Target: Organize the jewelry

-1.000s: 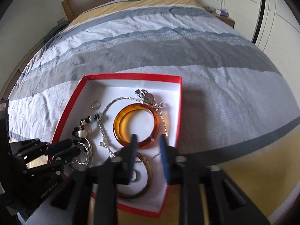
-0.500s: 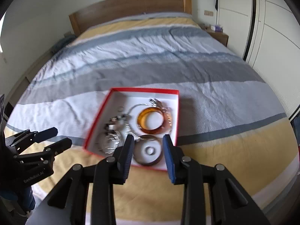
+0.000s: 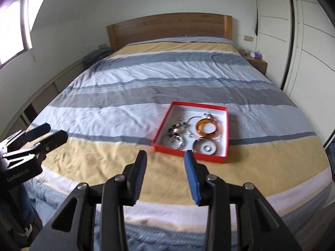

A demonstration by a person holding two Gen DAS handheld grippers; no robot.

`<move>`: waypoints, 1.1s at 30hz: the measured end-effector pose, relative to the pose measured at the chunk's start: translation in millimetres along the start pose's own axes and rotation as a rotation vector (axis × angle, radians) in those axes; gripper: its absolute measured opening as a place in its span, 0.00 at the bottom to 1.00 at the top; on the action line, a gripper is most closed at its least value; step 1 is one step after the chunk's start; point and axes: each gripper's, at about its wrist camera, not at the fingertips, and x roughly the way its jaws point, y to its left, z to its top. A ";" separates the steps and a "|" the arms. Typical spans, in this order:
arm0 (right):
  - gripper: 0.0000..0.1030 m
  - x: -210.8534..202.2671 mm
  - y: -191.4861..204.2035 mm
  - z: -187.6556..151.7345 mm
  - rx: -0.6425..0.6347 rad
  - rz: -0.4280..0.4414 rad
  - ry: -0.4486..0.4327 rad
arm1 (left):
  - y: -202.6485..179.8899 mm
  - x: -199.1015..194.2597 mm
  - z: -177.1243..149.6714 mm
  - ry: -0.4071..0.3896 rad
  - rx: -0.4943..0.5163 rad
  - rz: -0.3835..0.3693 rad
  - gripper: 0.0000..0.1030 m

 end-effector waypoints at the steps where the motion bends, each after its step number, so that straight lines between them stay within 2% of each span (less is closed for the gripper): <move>1: 0.35 -3.7 5.7 -4.1 -0.004 0.006 -0.002 | 2.1 -7.2 -4.0 0.005 0.000 0.003 0.73; 10: 0.35 -31.9 44.3 -42.5 -0.053 0.039 -0.012 | 13.6 -60.2 -39.2 -0.046 0.005 0.044 0.75; 19: 0.35 -45.6 56.5 -64.0 -0.056 0.023 -0.030 | 19.5 -94.3 -55.5 -0.098 -0.018 0.097 0.76; 29: 0.35 -55.1 64.9 -74.1 -0.069 0.025 -0.037 | 30.4 -124.0 -62.3 -0.192 -0.065 0.138 0.84; 33: 0.35 -57.4 69.2 -77.5 -0.079 0.033 -0.033 | 33.9 -131.8 -64.6 -0.223 -0.085 0.173 0.90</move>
